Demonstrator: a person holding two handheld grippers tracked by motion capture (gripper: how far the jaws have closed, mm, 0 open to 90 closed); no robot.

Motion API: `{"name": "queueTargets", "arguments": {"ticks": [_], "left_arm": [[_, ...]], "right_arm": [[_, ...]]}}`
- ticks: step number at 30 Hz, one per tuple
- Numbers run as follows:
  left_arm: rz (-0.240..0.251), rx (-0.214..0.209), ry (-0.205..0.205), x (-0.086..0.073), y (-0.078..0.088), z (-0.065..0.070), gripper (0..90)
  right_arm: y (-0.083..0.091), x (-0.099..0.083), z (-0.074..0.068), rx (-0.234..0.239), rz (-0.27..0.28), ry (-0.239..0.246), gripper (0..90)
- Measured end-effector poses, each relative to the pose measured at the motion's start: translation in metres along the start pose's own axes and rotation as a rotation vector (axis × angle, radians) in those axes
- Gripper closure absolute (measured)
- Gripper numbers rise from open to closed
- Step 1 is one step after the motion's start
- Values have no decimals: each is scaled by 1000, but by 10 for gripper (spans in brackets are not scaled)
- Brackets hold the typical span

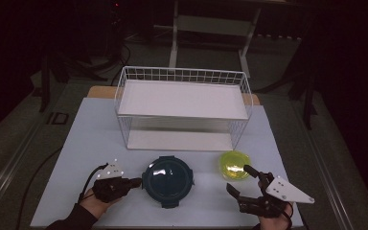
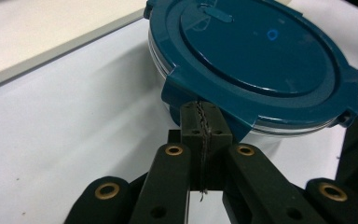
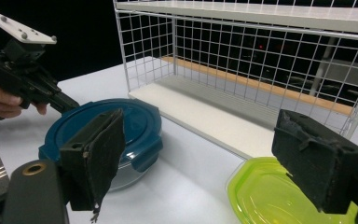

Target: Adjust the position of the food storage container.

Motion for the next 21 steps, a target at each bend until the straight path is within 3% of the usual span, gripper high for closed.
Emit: {"name": "queueTargets", "arguments": {"ticks": [8, 15, 17, 19, 21], "left_arm": [[52, -36, 6, 20, 12, 9, 755], [83, -96, 66, 34, 19, 18, 303], [84, -82, 63, 37, 19, 19, 134], [94, -94, 54, 41, 21, 21, 85], [100, -105, 80, 44, 20, 21, 0]], "right_arm": [[1, -1, 1, 1, -3, -6, 168], [0, -1, -4, 12, -9, -4, 169], [-1, -1, -4, 14, -13, -7, 168], [-2, -2, -5, 18, -16, -4, 168], [-2, -2, -6, 18, -17, 0, 168]]}}
Point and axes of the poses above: each handheld gripper's, and its own axes: y roughly backward along the jaws, x roughly out of its top, z roughly to its right, the point moved 9 cm from there along -y, roughly forward along the jaws, and after that the axes turned 11 degrees about z, right-handed, at the moved point
